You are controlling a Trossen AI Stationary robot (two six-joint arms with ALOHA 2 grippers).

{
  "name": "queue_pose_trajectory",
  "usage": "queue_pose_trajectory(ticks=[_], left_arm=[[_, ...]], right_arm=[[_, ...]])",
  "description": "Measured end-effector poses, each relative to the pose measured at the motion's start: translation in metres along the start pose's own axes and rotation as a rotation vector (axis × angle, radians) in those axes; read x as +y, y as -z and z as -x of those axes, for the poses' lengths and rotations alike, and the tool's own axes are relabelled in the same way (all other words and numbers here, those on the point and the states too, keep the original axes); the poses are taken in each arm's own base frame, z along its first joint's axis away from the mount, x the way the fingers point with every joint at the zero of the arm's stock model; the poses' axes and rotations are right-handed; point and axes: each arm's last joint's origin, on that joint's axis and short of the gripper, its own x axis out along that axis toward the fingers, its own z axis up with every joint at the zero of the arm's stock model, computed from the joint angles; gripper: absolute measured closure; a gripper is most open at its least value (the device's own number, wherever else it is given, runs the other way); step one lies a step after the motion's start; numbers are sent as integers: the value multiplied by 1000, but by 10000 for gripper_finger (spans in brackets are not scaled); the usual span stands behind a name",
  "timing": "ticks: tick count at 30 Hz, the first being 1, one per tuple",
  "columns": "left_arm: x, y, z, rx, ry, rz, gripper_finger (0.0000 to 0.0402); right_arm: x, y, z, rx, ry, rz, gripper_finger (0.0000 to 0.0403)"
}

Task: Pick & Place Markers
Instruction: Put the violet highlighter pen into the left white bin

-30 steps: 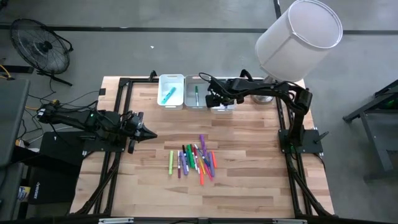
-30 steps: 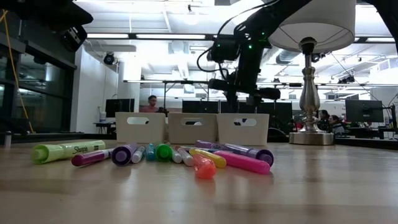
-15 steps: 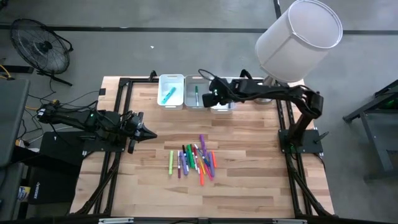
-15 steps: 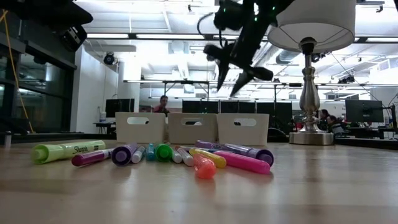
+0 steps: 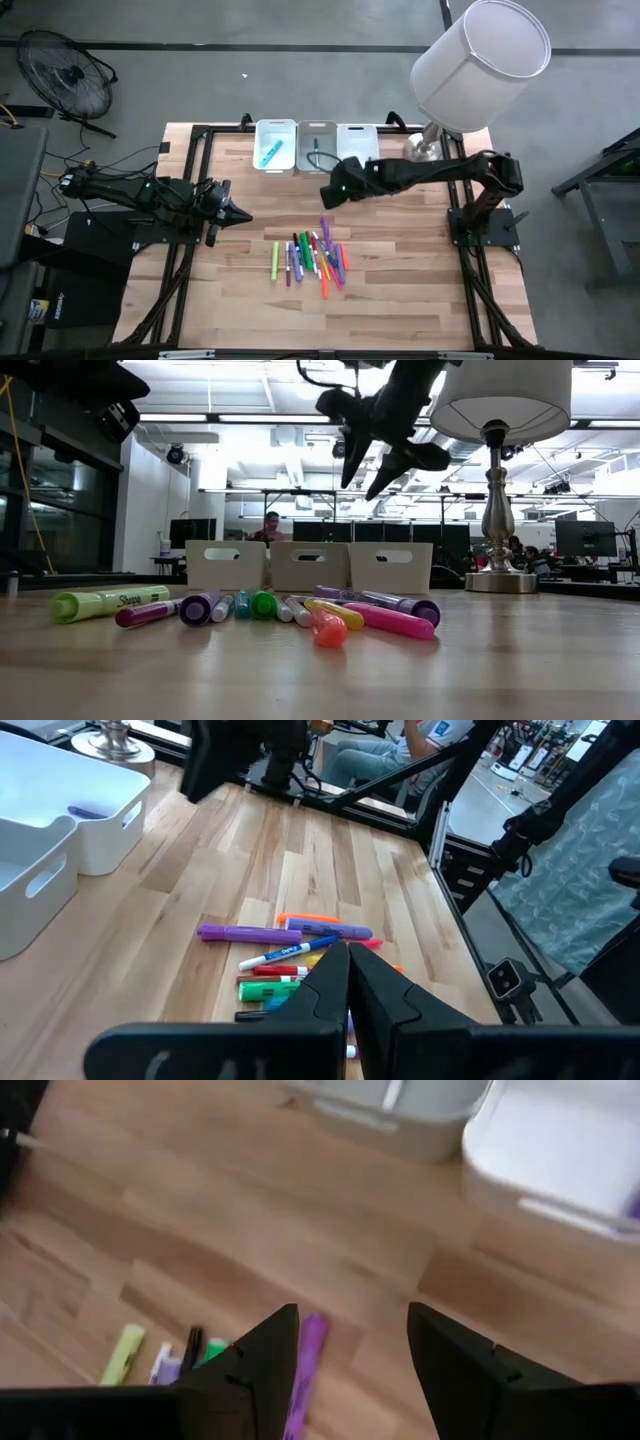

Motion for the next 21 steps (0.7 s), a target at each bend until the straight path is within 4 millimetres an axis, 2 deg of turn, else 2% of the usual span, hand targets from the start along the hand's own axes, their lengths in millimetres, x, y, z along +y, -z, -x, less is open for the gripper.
queue_pose_trajectory(ticks=[13, 21], left_arm=[[0, 0, 0, 0, 0, -3, 401], [0, 0, 0, 1, 0, -2, 401]], right_arm=[[19, 53, 12, 4, 15, 61, 226], [24, 87, 2, 100, 71, 16, 226]])
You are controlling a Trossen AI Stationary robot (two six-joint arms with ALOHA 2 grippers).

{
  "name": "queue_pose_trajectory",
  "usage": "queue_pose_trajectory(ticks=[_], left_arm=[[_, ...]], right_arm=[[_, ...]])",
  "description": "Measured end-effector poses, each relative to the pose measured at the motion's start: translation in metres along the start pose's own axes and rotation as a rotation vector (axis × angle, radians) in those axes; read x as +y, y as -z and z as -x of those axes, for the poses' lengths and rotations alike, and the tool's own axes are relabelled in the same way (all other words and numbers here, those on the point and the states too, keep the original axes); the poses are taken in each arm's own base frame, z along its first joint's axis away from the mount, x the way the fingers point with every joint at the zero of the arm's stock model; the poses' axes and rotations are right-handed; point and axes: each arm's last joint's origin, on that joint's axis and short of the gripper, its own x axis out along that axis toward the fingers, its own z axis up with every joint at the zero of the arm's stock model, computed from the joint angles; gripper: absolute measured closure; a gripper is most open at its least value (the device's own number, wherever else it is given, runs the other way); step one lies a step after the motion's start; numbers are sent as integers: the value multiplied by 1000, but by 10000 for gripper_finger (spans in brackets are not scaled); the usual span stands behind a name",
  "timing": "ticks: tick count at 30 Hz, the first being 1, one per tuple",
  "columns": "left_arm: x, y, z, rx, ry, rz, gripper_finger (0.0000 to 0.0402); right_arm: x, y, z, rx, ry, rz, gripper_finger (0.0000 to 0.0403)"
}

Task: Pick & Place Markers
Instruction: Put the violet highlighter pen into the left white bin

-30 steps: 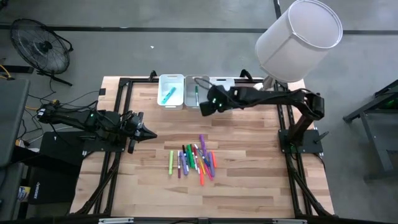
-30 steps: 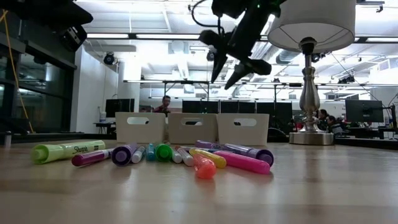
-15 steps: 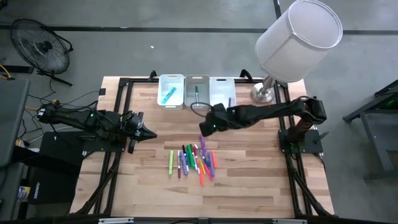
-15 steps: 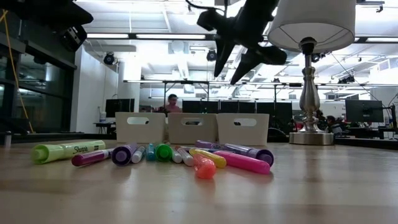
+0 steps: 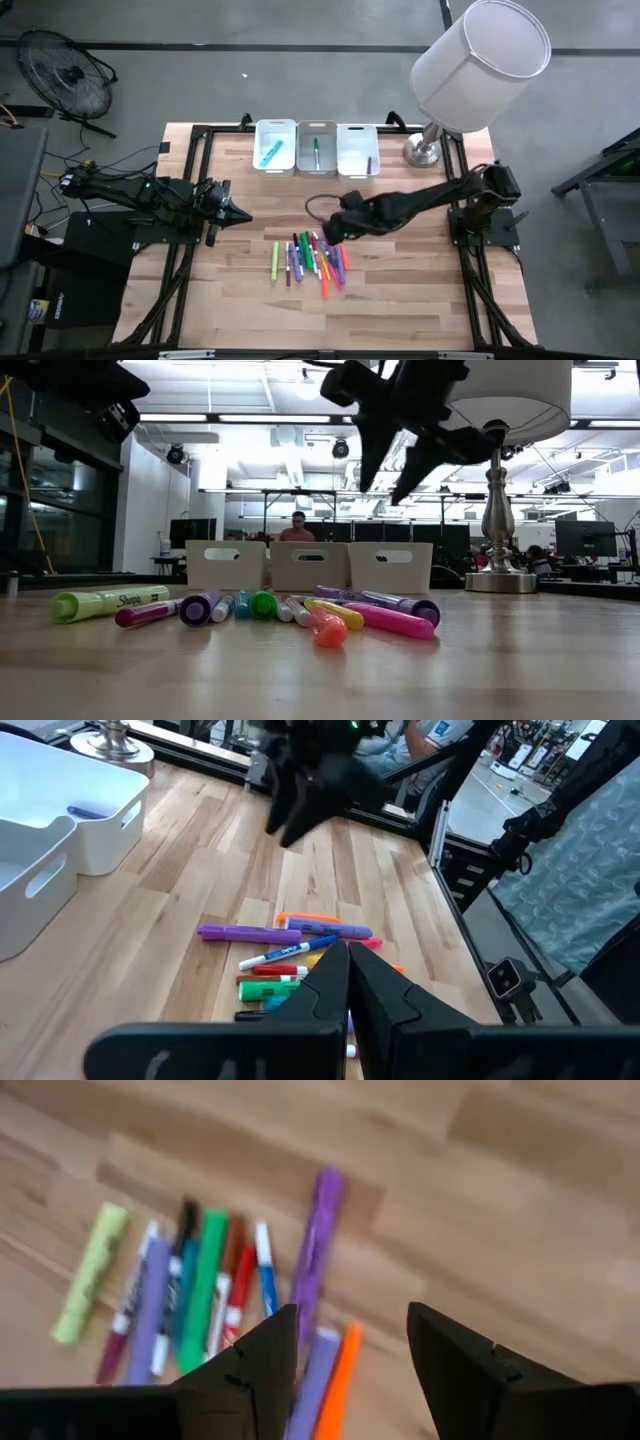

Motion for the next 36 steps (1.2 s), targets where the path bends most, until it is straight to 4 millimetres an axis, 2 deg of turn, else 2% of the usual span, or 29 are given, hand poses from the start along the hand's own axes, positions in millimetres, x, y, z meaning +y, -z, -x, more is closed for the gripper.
queue_pose_trajectory(ticks=[7, 15, 20, 26, 36], left_arm=[[0, 0, 0, 3, 0, 0, 401], [0, 1, 0, 6, -1, -1, 401], [0, 1, 0, 9, -2, -1, 401], [0, 1, 0, 8, -3, -1, 401], [0, 1, 0, 9, -3, -1, 401]], right_arm=[[4, 26, -24, 120, 58, -9, 226], [7, 38, -37, 156, 68, -10, 226], [15, 28, -40, 112, -19, -24, 226], [15, 19, -61, 139, -22, -17, 226], [17, -4, -67, 94, -80, -16, 226]])
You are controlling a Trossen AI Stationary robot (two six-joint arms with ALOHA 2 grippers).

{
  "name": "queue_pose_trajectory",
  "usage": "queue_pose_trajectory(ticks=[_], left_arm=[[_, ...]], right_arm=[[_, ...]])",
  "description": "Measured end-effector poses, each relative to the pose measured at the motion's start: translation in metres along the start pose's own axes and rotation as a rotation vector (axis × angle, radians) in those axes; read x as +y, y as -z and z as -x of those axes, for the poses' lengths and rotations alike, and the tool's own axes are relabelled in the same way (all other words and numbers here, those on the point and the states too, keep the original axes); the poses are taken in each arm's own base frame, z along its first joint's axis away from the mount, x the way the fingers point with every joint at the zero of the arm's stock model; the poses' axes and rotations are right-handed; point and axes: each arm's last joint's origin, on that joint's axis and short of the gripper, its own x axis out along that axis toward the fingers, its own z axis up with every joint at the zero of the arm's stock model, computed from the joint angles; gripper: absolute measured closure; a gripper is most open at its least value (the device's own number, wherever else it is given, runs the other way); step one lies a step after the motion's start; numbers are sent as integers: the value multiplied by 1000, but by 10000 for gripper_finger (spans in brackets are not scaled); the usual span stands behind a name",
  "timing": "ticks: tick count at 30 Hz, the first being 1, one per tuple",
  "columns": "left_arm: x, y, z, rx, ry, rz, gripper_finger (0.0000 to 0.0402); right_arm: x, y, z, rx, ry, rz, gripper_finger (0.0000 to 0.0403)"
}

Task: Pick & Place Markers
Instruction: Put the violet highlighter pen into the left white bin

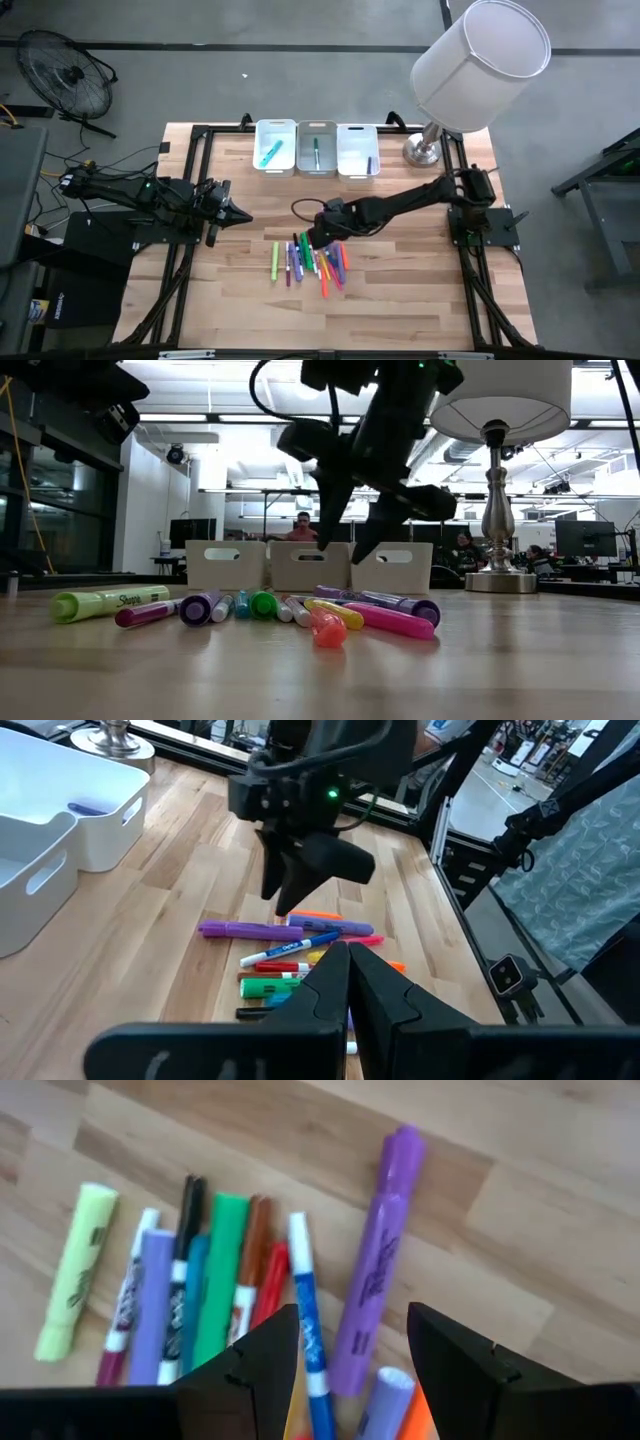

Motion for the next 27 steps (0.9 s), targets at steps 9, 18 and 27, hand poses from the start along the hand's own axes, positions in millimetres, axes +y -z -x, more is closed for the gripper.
queue_pose_trajectory(ticks=[9, 18, 27], left_arm=[[0, 0, 0, -1, -2, 0, 401], [0, 0, 0, -1, -6, -1, 401], [0, 1, 0, 9, 3, -1, 401]], right_arm=[[32, -24, 22, -77, -3, 91, 227], [49, -44, 10, 105, 240, 92, 250], [44, -39, -25, 225, 299, 101, 260]])
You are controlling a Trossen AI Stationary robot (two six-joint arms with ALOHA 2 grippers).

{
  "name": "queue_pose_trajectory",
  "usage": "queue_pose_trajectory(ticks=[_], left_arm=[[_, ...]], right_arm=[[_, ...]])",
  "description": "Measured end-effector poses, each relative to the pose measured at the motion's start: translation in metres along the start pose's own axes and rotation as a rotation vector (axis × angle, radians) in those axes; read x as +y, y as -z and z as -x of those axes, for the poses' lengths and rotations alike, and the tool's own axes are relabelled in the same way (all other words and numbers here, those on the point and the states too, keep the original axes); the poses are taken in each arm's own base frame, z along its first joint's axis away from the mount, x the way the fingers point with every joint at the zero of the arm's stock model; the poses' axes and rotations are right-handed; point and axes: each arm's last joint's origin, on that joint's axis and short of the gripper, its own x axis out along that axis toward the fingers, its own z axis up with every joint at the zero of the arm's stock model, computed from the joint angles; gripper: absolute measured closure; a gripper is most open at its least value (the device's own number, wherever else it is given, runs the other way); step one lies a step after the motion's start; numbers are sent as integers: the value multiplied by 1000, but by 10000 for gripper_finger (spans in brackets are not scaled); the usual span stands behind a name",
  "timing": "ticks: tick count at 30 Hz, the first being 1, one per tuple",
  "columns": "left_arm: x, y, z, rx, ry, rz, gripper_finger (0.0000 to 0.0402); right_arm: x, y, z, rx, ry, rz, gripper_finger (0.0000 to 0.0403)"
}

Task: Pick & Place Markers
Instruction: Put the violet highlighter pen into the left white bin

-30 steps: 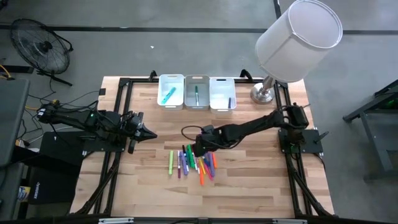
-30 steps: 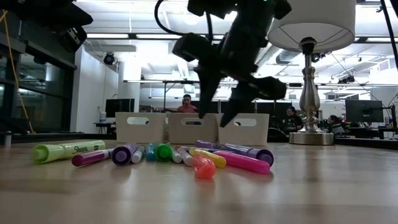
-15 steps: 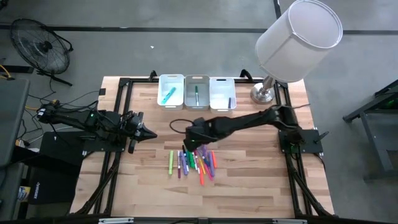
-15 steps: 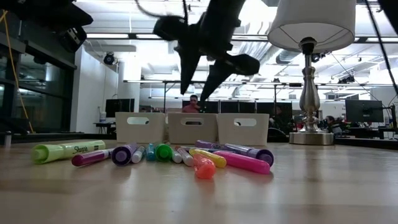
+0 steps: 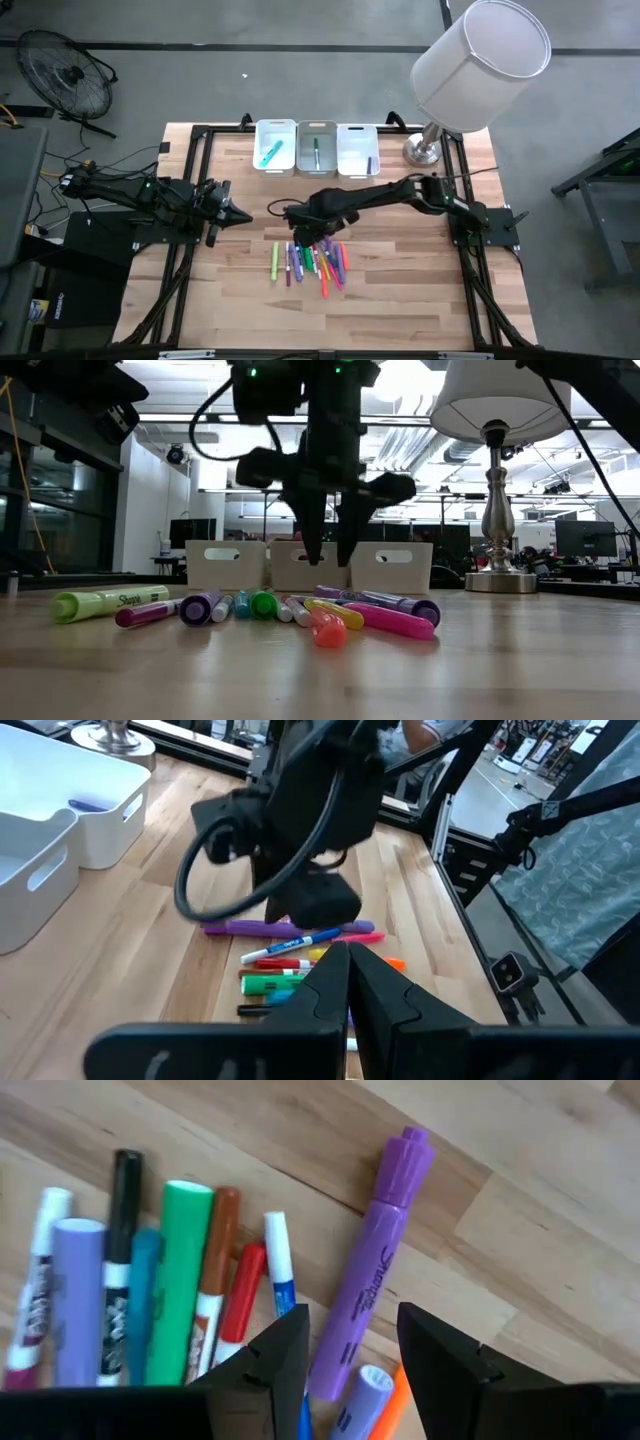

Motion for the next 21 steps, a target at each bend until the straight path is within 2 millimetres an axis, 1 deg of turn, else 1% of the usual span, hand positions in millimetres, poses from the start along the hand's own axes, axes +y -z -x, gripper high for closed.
queue_pose_trajectory(ticks=[3, 10, 15, 21], left_arm=[[0, 0, 0, 1, 2, 0, 401], [0, 0, 0, 0, 2, 0, 401], [0, 0, 0, 1, 2, 0, 401], [0, 1, 0, 8, 0, 0, 401]], right_arm=[[0, 0, -5, 0, 12, 1, 261], [1, -1, -9, -25, 25, -7, 261], [4, -1, -23, -18, 40, -14, 261], [4, -1, -30, -7, 46, -44, 261]])
